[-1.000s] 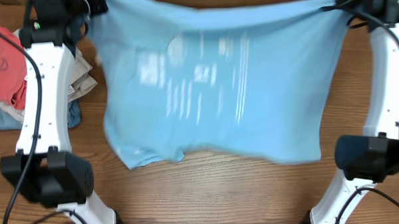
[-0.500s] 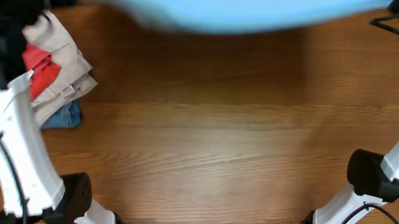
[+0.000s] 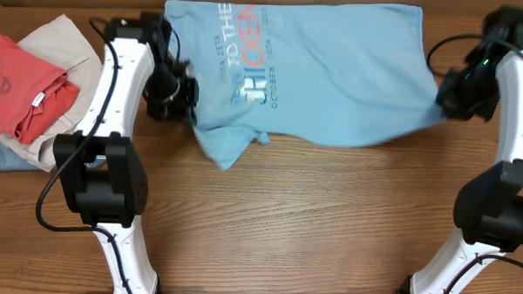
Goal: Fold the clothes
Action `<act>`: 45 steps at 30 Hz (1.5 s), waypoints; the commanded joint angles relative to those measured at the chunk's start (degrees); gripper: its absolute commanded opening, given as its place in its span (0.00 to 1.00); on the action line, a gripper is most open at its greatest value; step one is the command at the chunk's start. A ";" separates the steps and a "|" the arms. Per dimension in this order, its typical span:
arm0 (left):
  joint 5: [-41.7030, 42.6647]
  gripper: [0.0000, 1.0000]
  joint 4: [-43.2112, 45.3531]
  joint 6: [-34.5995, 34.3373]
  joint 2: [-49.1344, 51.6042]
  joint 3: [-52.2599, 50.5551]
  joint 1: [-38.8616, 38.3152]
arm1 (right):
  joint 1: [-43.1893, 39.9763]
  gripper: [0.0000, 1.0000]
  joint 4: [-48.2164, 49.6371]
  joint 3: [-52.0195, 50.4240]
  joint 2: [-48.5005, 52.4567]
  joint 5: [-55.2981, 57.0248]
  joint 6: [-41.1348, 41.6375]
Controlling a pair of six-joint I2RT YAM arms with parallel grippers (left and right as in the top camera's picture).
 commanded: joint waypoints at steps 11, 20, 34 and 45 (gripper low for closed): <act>-16.65 0.04 -8.26 0.31 -10.78 -5.03 3.02 | -4.68 0.04 2.43 -23.39 -12.04 -0.52 -0.50; -14.27 0.04 -7.87 -0.24 -20.13 -9.75 7.43 | -11.28 0.04 2.84 -27.34 -22.75 -0.55 0.66; -12.41 0.04 -2.32 -0.09 -26.36 -29.97 7.39 | -11.30 0.04 -0.70 -28.09 -23.02 0.72 0.46; -12.44 0.04 -0.46 -4.68 -41.00 -36.48 7.39 | -11.78 0.04 -1.42 -28.15 -25.97 0.72 0.66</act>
